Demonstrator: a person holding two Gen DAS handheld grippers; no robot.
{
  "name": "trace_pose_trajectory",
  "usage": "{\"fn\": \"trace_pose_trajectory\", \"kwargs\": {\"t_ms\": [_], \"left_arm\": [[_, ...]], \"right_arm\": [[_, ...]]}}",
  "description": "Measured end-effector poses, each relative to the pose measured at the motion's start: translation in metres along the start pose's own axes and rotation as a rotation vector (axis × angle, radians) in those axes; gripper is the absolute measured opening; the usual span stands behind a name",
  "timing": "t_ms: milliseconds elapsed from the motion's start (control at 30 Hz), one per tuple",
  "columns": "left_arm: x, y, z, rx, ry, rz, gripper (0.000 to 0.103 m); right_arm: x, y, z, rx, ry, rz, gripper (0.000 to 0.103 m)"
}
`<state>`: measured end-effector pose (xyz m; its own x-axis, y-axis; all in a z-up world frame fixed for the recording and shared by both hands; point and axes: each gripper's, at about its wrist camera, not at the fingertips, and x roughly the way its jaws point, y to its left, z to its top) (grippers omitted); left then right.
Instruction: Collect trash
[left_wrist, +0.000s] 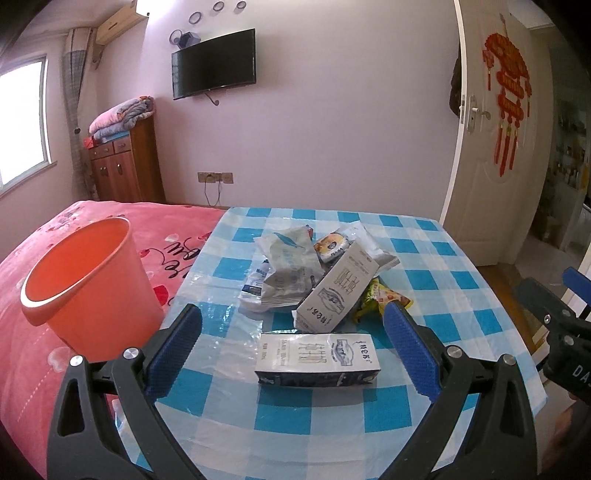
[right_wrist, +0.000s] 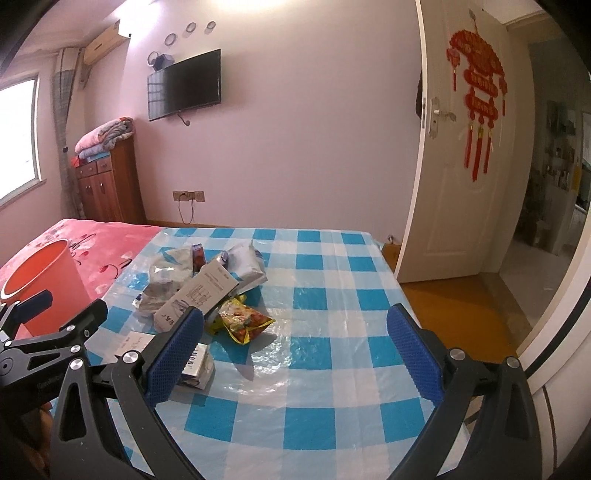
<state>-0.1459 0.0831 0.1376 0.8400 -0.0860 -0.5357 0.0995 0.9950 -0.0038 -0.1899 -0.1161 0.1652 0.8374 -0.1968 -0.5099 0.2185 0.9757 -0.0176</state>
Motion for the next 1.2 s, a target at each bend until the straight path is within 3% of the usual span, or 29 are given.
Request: {"fn": "trace_pose_trajectory", "kwargs": {"t_ms": [800, 1200], "left_arm": [[-0.031, -0.006, -0.001, 0.018, -0.077, -0.054, 0.099], [-0.023, -0.001, -0.007, 0.009, -0.051, -0.073, 0.099]], "right_arm": [[-0.029, 0.001, -0.002, -0.009, -0.051, -0.028, 0.098], [-0.002, 0.000, -0.004, -0.041, -0.023, 0.011, 0.098]]}}
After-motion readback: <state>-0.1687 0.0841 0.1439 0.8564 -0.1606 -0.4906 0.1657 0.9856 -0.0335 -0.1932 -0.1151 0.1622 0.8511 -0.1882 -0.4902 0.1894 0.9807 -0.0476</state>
